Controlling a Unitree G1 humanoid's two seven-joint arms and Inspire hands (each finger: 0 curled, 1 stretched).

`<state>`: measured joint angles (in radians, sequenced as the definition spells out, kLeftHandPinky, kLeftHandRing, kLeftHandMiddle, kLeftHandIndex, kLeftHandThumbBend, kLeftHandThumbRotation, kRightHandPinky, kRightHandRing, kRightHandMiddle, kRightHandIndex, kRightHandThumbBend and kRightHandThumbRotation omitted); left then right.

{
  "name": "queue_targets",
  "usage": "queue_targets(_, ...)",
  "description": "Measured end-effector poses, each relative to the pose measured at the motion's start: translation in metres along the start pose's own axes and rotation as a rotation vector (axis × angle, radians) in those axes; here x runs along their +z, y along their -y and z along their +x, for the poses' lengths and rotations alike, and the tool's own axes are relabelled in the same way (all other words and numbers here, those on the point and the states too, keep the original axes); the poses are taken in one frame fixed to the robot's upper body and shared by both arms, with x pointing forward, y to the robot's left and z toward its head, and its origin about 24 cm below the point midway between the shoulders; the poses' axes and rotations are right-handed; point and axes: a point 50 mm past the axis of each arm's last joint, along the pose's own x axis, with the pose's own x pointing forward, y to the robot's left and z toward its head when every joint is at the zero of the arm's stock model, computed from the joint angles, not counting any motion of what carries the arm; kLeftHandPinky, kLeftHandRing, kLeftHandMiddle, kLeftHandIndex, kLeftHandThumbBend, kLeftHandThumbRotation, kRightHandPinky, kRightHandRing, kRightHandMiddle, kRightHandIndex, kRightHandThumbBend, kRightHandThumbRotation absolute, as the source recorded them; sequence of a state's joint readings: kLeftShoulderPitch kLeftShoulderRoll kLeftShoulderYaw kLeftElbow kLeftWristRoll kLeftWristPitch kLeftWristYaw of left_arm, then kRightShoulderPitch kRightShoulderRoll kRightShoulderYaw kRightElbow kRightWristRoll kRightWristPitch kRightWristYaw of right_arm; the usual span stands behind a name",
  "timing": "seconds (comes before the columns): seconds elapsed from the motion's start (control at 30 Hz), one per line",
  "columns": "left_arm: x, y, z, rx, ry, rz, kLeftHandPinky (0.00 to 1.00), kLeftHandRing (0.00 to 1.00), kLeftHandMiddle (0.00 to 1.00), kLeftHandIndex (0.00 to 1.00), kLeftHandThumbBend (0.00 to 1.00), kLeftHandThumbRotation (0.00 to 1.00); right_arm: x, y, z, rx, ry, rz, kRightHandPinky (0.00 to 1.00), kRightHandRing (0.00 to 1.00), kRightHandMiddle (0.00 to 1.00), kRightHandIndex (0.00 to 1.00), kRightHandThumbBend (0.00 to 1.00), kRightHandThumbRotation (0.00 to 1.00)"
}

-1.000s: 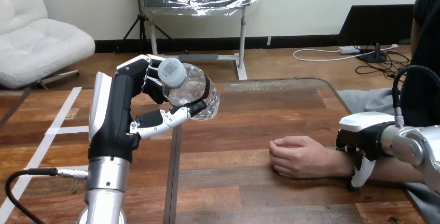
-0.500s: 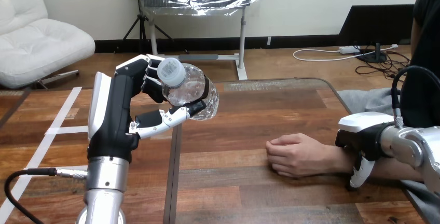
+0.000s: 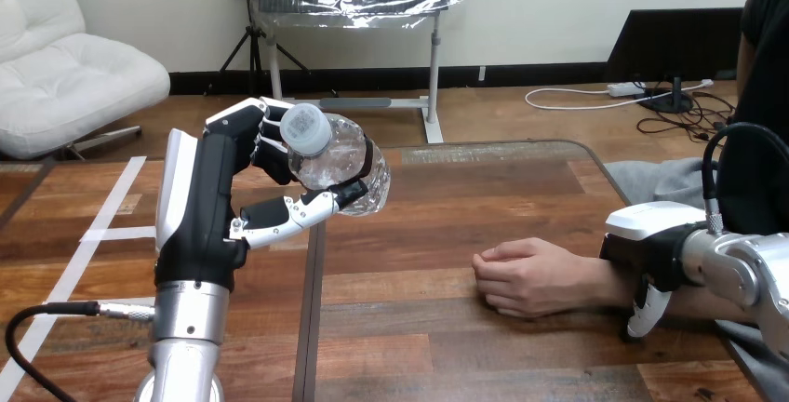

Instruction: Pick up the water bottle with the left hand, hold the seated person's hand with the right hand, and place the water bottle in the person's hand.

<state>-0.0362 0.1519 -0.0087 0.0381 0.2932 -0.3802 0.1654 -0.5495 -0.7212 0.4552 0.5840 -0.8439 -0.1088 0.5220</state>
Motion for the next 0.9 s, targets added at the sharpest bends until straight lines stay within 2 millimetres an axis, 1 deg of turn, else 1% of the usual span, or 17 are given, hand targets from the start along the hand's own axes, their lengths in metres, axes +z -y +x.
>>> queue_targets(0.23, -0.0002, -0.0008, 0.0000, 0.003, -0.001, 0.001, 0.36, 0.38, 0.42, 0.51, 0.58, 0.00, 0.0009, -0.0005, -0.0001, -0.013, -0.002, 0.000, 0.39, 0.49, 0.58, 0.61, 0.64, 0.03)
queue_targets(0.33, -0.0004, -0.0013, 0.0000, 0.004, -0.001, 0.002, 0.36, 0.38, 0.42, 0.51, 0.58, 0.00, 0.0015, -0.0010, -0.0002, -0.022, -0.001, 0.000, 0.35, 0.46, 0.56, 0.60, 0.63, 0.01)
queue_targets(0.63, -0.0008, -0.0030, 0.0001, 0.010, -0.003, 0.005, 0.37, 0.38, 0.42, 0.51, 0.57, 0.00, 0.0031, -0.0062, 0.0006, -0.046, -0.001, 0.009, 0.38, 0.49, 0.56, 0.57, 0.61, 0.00)
queue_targets(0.73, -0.0011, -0.0039, 0.0002, 0.012, -0.004, 0.005, 0.37, 0.38, 0.42, 0.51, 0.57, 0.00, 0.0035, -0.0067, 0.0005, -0.051, -0.003, 0.011, 0.36, 0.48, 0.55, 0.55, 0.61, 0.00)
queue_targets(0.9, -0.0014, -0.0047, 0.0002, 0.014, -0.005, 0.007, 0.37, 0.38, 0.42, 0.51, 0.58, 0.00, 0.0034, -0.0085, 0.0006, -0.064, -0.004, 0.015, 0.27, 0.39, 0.48, 0.49, 0.62, 0.00)
